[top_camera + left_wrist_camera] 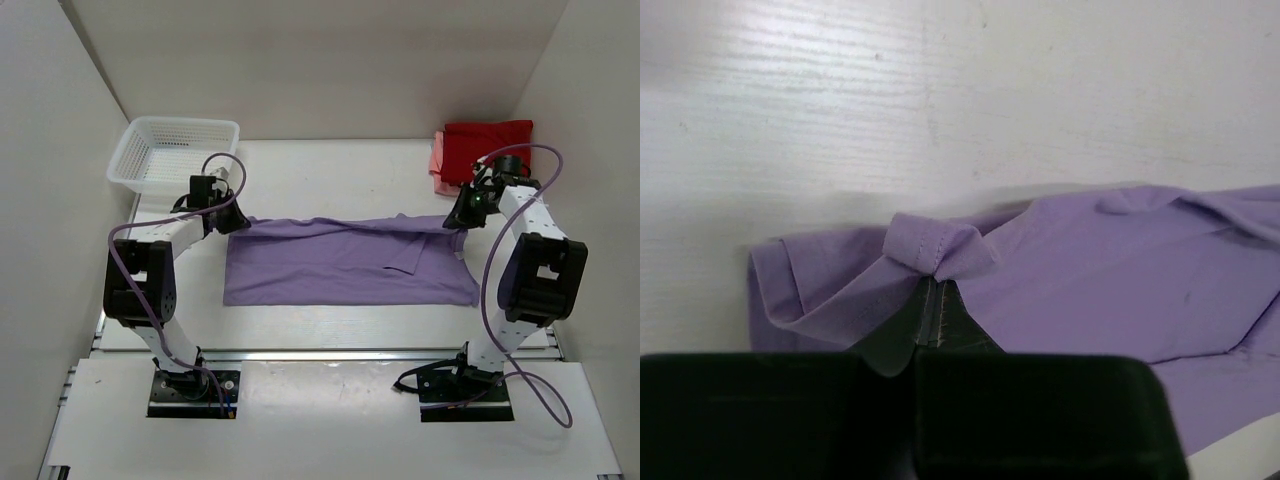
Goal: Fold and stack the t-shirts
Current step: Fold the other side of the tshirt into a rectangle
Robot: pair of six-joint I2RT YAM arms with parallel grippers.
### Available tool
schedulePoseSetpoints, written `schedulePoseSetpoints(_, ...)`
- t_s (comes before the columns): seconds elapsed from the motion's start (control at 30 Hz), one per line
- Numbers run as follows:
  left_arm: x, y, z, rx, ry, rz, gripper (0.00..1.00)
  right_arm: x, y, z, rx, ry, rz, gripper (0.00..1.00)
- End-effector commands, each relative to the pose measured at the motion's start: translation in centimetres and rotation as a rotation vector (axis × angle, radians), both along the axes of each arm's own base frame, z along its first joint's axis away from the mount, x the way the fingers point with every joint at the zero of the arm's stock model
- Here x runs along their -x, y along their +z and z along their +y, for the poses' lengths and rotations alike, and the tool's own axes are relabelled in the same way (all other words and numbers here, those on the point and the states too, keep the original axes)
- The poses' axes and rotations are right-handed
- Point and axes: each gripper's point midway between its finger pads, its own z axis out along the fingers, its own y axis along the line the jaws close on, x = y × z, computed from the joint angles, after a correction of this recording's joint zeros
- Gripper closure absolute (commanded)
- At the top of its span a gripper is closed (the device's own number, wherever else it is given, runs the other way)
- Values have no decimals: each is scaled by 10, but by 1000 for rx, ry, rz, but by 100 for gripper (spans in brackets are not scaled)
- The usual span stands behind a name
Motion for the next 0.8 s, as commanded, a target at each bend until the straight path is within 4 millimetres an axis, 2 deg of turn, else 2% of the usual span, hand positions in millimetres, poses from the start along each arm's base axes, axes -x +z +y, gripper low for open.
schedulePoseSetpoints(0.0,-23,40,-4,61,0,-141,100,-30,31,-12,-9,0,-195,100)
schedulePoseSetpoints(0.03,-26,38,-5,73,2,-140,100,-32,37,-15,-8,-2,-214,100)
schedulePoseSetpoints(0.1,-32,46,-8,97,-5,-166,100,-31,43,-18,-5,-8,-230,100)
schedulePoseSetpoints(0.17,-34,52,-8,120,5,-180,100,-25,42,-17,-12,-4,-229,100)
schedulePoseSetpoints(0.2,-31,48,-8,123,1,-172,100,-18,37,-14,-21,-3,-217,99)
schedulePoseSetpoints(0.23,-29,49,-9,134,2,-175,100,-18,41,-14,-14,6,-237,100)
schedulePoseSetpoints(0.27,-30,51,-5,141,10,-186,100,-14,37,-16,-6,2,-231,100)
schedulePoseSetpoints(0.33,-19,45,-7,160,4,-166,100,-8,34,-13,-11,11,-227,100)
schedulePoseSetpoints(0.4,-19,52,-6,173,2,-208,100,0,29,-11,-20,14,-216,99)
schedulePoseSetpoints(0.43,-13,46,-5,183,9,-192,100,-1,32,-12,-20,8,-223,100)
schedulePoseSetpoints(0.5,-10,50,-6,206,9,-204,100,5,30,-7,-15,19,-222,100)
schedulePoseSetpoints(0.6,-6,54,-6,232,8,-237,100,11,30,-7,-4,18,-226,100)
schedulePoseSetpoints(0.63,-3,52,-7,240,12,-231,100,18,24,-9,2,9,-204,100)
schedulePoseSetpoints(0.67,-1,53,-7,246,12,-243,100,16,30,-10,7,5,-228,100)
schedulePoseSetpoints(0.77,3,58,-11,254,-14,-271,100,24,26,-10,14,-1,-223,100)
